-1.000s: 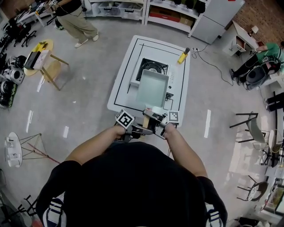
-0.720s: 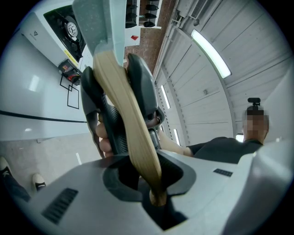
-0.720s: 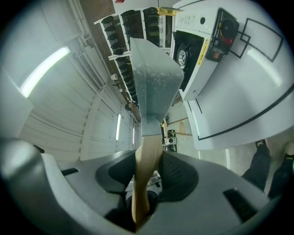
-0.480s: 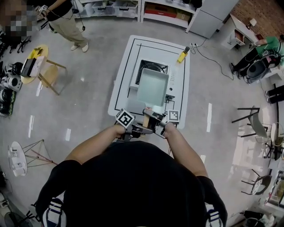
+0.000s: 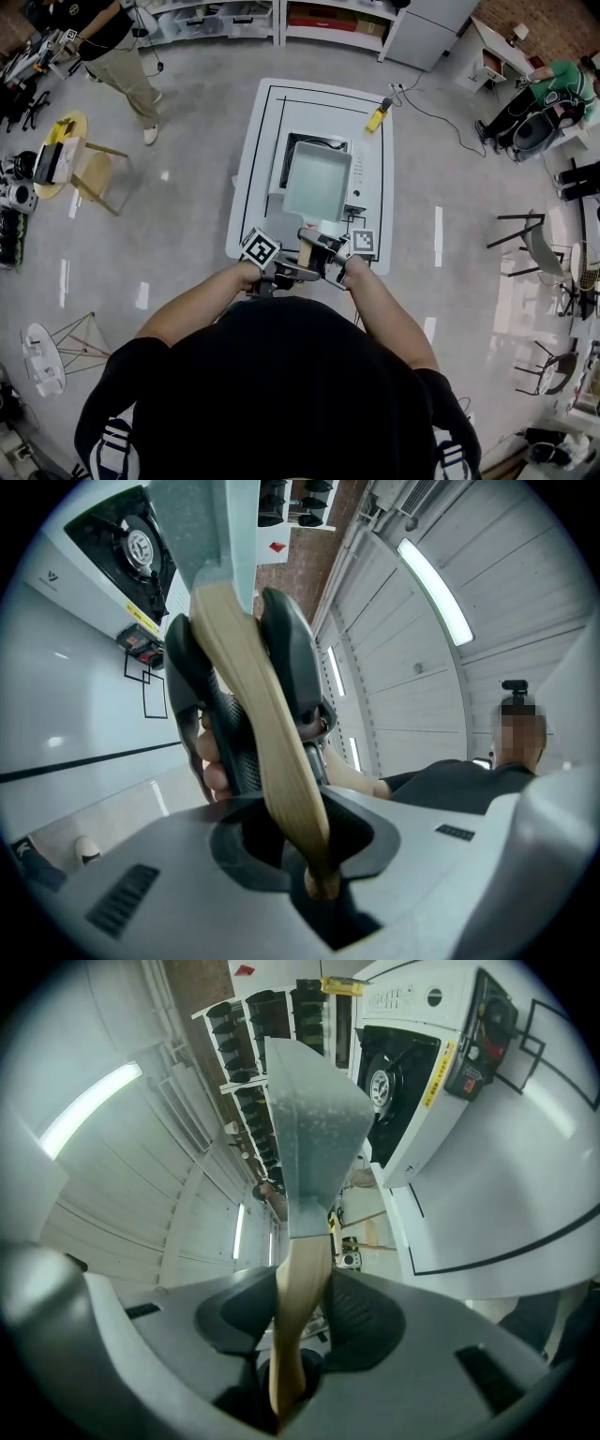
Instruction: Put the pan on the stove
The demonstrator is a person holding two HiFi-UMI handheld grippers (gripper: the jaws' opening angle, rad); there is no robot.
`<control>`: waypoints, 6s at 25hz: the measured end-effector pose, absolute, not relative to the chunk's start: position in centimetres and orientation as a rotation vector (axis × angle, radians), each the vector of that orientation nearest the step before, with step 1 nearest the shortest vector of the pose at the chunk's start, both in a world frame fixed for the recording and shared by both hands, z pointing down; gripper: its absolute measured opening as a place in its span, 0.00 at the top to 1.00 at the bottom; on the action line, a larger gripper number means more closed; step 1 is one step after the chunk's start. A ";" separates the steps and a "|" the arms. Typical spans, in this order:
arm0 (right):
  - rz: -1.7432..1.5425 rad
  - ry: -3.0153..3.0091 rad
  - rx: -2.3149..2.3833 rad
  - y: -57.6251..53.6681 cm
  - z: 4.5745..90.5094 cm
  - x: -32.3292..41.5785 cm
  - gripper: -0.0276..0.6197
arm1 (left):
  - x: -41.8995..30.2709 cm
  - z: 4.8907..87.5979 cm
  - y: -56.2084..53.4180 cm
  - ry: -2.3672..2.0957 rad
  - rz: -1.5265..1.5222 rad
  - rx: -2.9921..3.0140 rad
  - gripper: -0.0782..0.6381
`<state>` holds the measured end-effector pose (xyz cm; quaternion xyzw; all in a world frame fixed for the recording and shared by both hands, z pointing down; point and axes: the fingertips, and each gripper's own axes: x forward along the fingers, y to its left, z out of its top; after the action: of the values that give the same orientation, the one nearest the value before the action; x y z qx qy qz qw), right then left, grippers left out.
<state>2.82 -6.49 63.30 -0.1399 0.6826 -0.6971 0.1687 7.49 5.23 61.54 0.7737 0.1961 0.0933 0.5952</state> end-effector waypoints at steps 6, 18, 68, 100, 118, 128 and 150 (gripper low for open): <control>-1.977 1.905 -0.429 -8.4 63.0 2.4 0.74 | 6.8 61.3 3.6 0.484 0.229 1.772 0.78; -1.942 1.907 -0.493 -13.3 62.7 0.3 0.74 | 4.1 60.9 -1.2 0.552 0.266 1.791 0.78; -1.960 1.955 -0.460 -20.4 61.9 3.4 0.74 | 7.8 60.1 -8.3 0.520 0.258 1.824 0.78; -2.035 1.938 -0.386 -20.7 64.2 5.3 0.74 | 10.3 62.0 -8.9 0.450 0.233 1.790 0.78; -2.103 1.884 -0.377 -20.2 66.9 5.2 0.74 | 10.4 64.1 -8.6 0.443 0.259 1.738 0.78; -2.144 1.829 -0.384 -19.8 68.1 5.4 0.74 | 10.6 65.4 -8.3 0.433 0.276 1.707 0.78; -2.200 1.779 -0.405 -19.3 70.9 5.6 0.74 | 10.8 67.1 -7.9 0.435 0.280 1.654 0.78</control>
<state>5.64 -19.30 70.94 -0.1404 0.6162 -0.7620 0.1412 10.84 -7.88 67.06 0.7273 0.1912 0.1231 0.6475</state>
